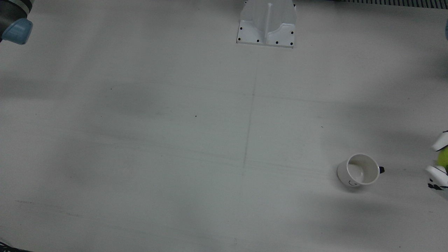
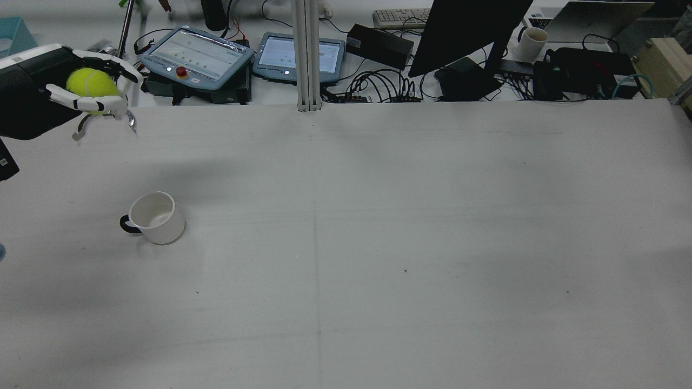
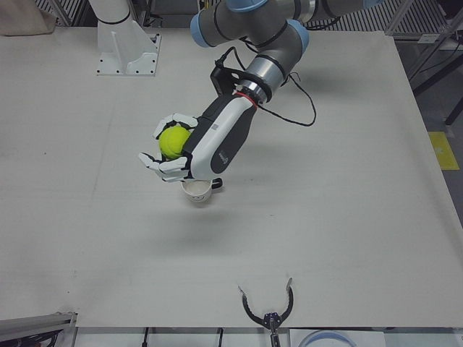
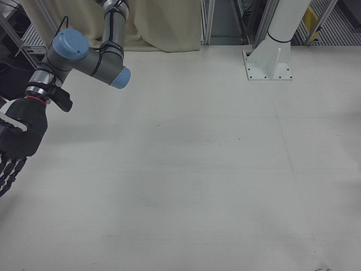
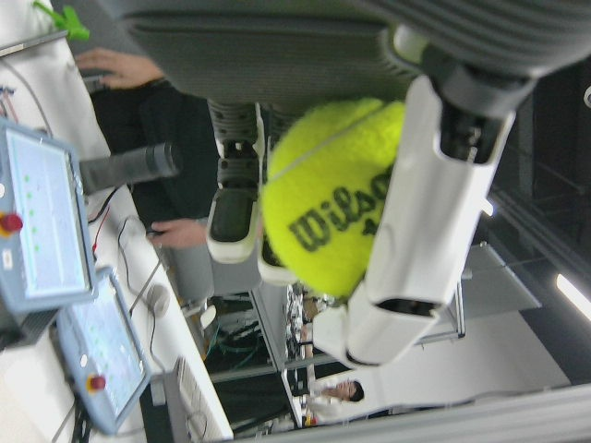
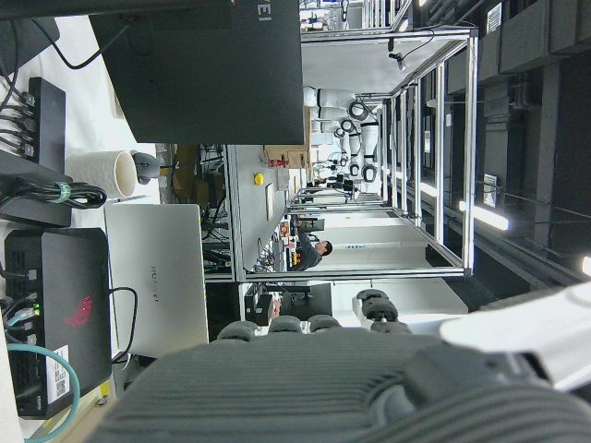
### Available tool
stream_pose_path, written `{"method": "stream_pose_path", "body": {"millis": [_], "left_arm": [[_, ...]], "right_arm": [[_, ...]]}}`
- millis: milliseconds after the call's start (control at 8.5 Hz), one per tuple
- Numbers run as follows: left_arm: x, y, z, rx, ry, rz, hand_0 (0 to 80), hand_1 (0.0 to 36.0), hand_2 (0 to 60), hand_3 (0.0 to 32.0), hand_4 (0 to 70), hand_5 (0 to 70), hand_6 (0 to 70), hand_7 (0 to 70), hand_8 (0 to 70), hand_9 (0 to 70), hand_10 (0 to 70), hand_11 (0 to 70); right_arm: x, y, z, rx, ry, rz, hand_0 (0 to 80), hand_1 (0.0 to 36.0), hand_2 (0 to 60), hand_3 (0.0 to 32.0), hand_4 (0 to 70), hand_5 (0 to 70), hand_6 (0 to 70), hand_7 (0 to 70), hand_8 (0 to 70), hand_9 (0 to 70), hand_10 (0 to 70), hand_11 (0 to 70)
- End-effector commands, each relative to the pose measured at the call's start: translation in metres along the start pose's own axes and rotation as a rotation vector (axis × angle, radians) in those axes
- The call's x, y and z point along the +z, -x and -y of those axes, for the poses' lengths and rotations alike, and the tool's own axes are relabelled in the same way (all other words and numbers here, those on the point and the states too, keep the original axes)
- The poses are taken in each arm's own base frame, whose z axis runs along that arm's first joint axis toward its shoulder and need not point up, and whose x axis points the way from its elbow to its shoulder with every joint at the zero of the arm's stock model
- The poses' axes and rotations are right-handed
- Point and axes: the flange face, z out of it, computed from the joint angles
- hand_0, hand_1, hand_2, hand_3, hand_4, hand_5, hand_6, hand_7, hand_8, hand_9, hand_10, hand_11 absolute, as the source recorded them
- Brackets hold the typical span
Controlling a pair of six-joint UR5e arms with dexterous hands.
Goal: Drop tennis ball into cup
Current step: 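Carry the yellow tennis ball in the left hand toward the white mug, then position the left hand with the ball directly above the mug opening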
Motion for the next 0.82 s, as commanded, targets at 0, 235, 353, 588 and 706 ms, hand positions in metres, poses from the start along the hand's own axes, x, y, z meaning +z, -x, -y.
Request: {"method": "stream_pose_path", "body": {"millis": [0, 235, 353, 588, 706], "left_arm": [[0.012, 0.078, -0.005, -0.027, -0.001, 0.092, 60.3, 23.8, 34.7, 0.0, 48.7, 23.4, 70.0, 70.0, 58.3, 70.0, 38.9, 55.7], [0.006, 0.084, 0.010, -0.013, -0.018, 0.087, 58.6, 22.0, 35.9, 0.0, 46.5, 25.3, 70.0, 70.0, 58.7, 70.0, 38.1, 54.6], [0.005, 0.092, 0.012, -0.013, -0.023, 0.098, 55.0, 21.4, 41.3, 0.0, 42.9, 22.9, 70.0, 70.0, 57.4, 70.0, 35.7, 51.4], [0.003, 0.104, 0.014, -0.011, -0.027, 0.111, 53.3, 20.6, 43.0, 0.0, 40.8, 22.1, 70.0, 70.0, 55.3, 70.0, 32.4, 47.1], [0.002, 0.105, 0.015, -0.011, -0.026, 0.113, 53.2, 20.5, 42.6, 0.0, 40.9, 22.0, 70.0, 70.0, 55.0, 70.0, 32.0, 46.6]], "right_arm": [[0.000, 0.000, 0.000, 0.000, 0.000, 0.000, 0.0, 0.0, 0.0, 0.0, 0.0, 0.0, 0.0, 0.0, 0.0, 0.0, 0.0, 0.0], [0.000, 0.000, 0.000, 0.000, 0.000, 0.000, 0.0, 0.0, 0.0, 0.0, 0.0, 0.0, 0.0, 0.0, 0.0, 0.0, 0.0, 0.0], [0.000, 0.000, 0.000, 0.000, 0.001, 0.000, 0.0, 0.0, 0.0, 0.0, 0.0, 0.0, 0.0, 0.0, 0.0, 0.0, 0.0, 0.0], [0.000, 0.000, 0.000, 0.000, 0.000, 0.000, 0.0, 0.0, 0.0, 0.0, 0.0, 0.0, 0.0, 0.0, 0.0, 0.0, 0.0, 0.0], [0.000, 0.000, 0.000, 0.000, 0.000, 0.000, 0.0, 0.0, 0.0, 0.0, 0.0, 0.0, 0.0, 0.0, 0.0, 0.0, 0.0, 0.0]]}}
